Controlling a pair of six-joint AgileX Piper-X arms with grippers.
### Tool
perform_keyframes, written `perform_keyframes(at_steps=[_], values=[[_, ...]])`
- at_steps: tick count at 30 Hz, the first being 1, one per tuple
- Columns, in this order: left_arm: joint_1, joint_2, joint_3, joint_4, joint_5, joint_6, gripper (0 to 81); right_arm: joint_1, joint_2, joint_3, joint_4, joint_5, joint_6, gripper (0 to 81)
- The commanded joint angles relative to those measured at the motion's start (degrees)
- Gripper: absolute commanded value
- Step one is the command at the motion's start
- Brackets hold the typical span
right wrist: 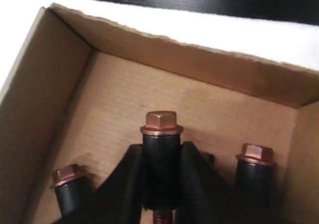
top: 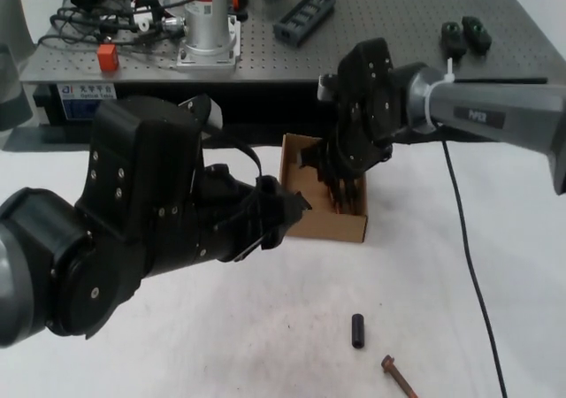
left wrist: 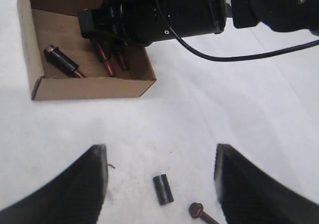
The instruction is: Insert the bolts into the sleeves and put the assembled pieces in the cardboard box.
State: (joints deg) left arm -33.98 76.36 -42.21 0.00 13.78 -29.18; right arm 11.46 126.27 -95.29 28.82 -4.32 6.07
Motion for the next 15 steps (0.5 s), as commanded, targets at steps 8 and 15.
perform_keyframes(at_steps=[8,15], values=[[0.0,-0.4,-0.2,0.3,-1.3,0.9,45.3,-2.2,-13.4,2.6,6.5,-5.8,-2.4,30.3],[0.0,-0.4,-0.2,0.3,-1.7,0.9,45.3,-2.0,-32.1,23.5,19.2,-4.0,-11.3,30.2]])
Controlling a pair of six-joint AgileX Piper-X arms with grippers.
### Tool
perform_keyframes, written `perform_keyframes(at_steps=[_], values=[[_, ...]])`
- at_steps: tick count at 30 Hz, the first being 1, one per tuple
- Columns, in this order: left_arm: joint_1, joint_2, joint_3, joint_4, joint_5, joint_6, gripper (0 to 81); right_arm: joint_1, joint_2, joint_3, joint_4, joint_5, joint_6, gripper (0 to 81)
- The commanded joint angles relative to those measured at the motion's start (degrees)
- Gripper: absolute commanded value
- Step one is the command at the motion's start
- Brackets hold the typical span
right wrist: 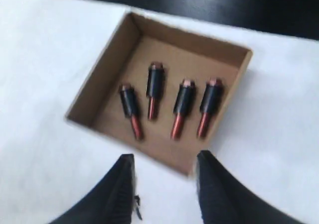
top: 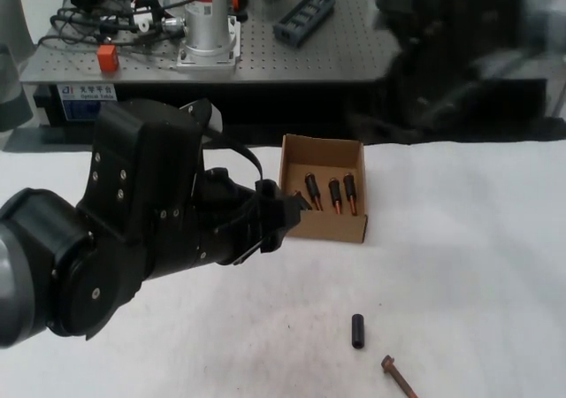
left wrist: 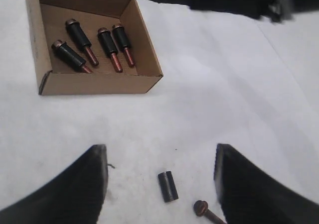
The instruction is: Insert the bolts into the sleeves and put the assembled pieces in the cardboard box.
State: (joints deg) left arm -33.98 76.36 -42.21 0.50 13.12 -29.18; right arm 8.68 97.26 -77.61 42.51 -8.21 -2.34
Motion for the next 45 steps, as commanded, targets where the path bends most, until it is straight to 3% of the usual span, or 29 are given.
perform_keyframes(at_steps=[1,12,20,25,29,33,40,45], values=[[0.0,-0.4,-0.2,-0.2,-1.0,0.9,45.3,1.5,-4.8,9.1,7.2,0.2,-2.9,30.2],[0.0,-0.4,-0.2,-0.2,-0.9,2.8,45.3,12.2,-7.1,29.9,2.0,5.0,-0.3,30.2],[0.0,-0.4,-0.2,-0.2,-0.1,3.5,45.3,12.8,-4.4,31.7,0.9,10.8,0.1,29.7],[0.0,0.0,-0.5,1.7,2.6,5.4,45.3,12.8,-3.1,31.8,-2.1,11.1,-0.2,19.8],[-0.8,2.3,-1.8,6.1,2.7,7.1,45.3,12.7,-3.2,32.6,-4.1,11.1,-0.2,0.8],[-4.2,7.2,-5.7,11.9,2.6,9.9,45.3,10.5,-5.9,33.5,-5.4,11.1,-0.1,4.0],[-9.1,19.6,-18.7,22.1,2.6,11.5,45.3,-0.6,-21.3,38.9,-0.2,11.0,0.2,4.0],[-11.6,29.6,-31.1,33.3,-1.6,13.5,40.8,-6.7,-32.2,42.2,4.2,8.2,0.2,4.0]])
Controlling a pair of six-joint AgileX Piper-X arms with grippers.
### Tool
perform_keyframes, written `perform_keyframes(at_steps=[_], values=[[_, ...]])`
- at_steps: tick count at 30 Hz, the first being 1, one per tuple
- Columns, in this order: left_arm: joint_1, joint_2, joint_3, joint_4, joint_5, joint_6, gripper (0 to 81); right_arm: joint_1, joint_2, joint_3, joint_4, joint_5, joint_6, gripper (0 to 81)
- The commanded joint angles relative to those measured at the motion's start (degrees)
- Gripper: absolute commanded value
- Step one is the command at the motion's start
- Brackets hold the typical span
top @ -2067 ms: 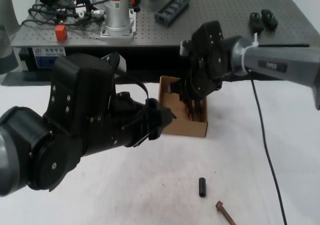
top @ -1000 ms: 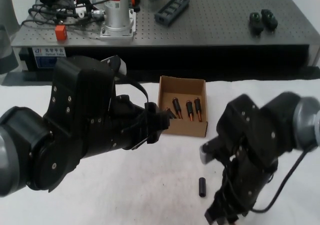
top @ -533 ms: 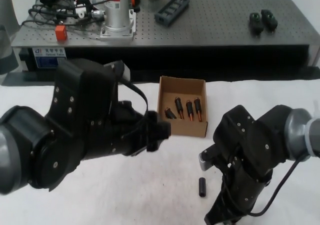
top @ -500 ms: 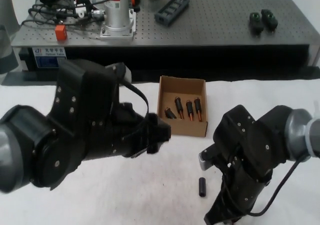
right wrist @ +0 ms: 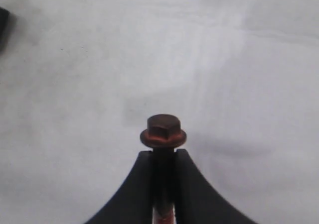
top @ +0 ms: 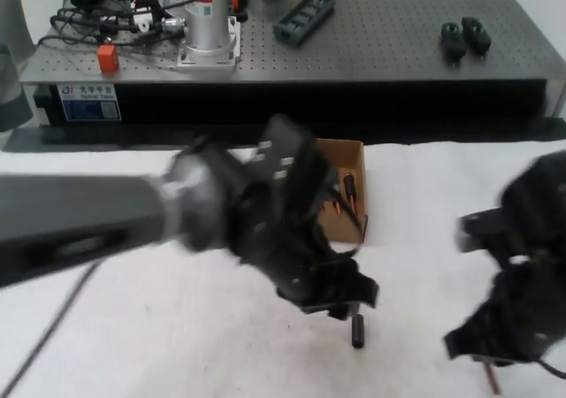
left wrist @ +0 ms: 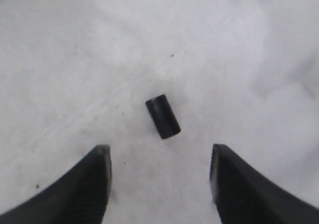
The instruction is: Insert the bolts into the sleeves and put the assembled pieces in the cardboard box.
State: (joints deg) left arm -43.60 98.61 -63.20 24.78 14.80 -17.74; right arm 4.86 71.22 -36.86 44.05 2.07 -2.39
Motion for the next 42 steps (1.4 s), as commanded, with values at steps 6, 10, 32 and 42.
perform_keyframes(at_steps=[6,10,32,42], values=[[-3.1,17.7,-22.2,17.5,-2.1,1.9,40.8,-4.5,-12.4,2.6,4.7,-2.1,1.9,4.0],[-3.4,21.2,-26.4,20.3,-2.1,1.7,40.8,-4.5,-13.1,2.8,5.0,-2.1,2.8,4.0],[-3.9,21.9,-27.8,25.3,-0.1,4.9,0.6,-4.5,-13.1,2.8,-0.4,-8.7,6.5,4.0],[-3.9,-9.2,9.0,-11.1,5.4,3.8,0.6,-1.3,-12.9,2.8,-32.6,-30.4,26.9,4.0]])
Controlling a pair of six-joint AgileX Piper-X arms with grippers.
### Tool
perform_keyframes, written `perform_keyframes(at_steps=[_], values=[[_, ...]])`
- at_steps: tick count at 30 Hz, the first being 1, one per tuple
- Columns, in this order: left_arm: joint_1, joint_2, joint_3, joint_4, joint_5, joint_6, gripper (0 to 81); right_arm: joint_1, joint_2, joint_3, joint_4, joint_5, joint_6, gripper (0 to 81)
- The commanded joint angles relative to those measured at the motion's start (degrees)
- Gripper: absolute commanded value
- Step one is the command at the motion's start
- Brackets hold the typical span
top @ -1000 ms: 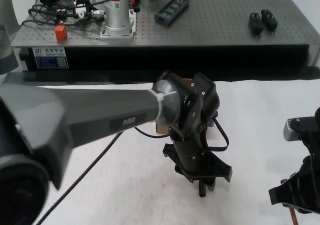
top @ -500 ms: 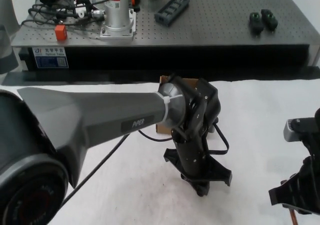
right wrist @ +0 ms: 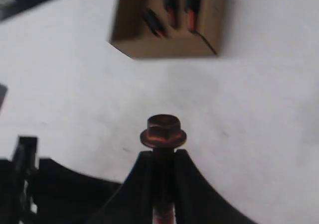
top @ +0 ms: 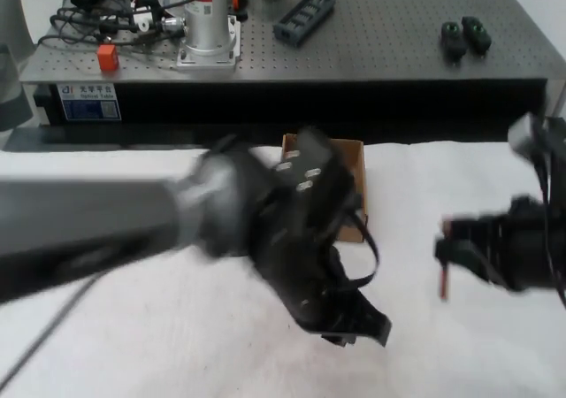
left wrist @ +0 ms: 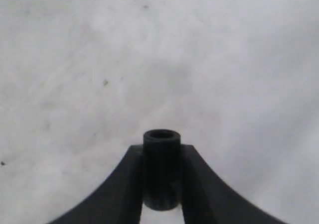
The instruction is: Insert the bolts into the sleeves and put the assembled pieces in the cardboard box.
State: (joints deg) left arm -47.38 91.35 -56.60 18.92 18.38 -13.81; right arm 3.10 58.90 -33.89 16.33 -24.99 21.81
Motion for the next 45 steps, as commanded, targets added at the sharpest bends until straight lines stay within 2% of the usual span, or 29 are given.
perform_keyframes(at_steps=[1,5,8,12,19,23,30,36,40,45], values=[[-0.1,-5.1,6.8,-12.3,4.1,-1.0,0.6,1.4,-0.6,-0.2,-8.0,-4.2,4.3,4.0],[-0.1,-14.0,19.5,-37.4,6.7,-8.7,0.6,7.1,-0.6,-0.2,-18.0,-4.7,9.0,4.0],[-0.1,-16.7,23.1,-45.6,7.8,-11.4,0.6,10.7,-0.6,-0.2,-19.4,-4.1,9.6,4.0],[-0.1,-16.9,23.3,-45.6,7.6,-13.2,0.6,12.7,-0.6,-0.2,-18.8,-3.9,9.5,4.0],[0.1,-16.9,23.3,-45.6,4.4,-15.0,0.6,12.6,-1.6,-0.2,-18.8,-3.7,8.0,4.0],[0.2,-16.9,23.3,-45.1,2.6,-16.2,0.6,12.6,-4.2,-0.2,-18.5,-0.8,5.5,4.0],[0.2,-16.9,23.3,-45.1,3.2,-16.0,0.6,12.6,-5.3,-0.2,-12.3,-2.3,3.8,4.0],[0.2,-16.9,23.3,-45.1,8.1,-13.9,0.6,12.7,-5.2,-0.2,-12.1,-1.8,1.9,4.0],[0.2,-16.9,23.3,-45.1,7.9,-13.9,0.6,12.8,-5.2,-0.2,-11.9,-5.3,2.1,4.0],[0.2,-16.9,23.3,-45.1,7.5,-14.0,0.6,13.0,-5.2,-0.2,-11.2,-5.7,1.8,4.0]])
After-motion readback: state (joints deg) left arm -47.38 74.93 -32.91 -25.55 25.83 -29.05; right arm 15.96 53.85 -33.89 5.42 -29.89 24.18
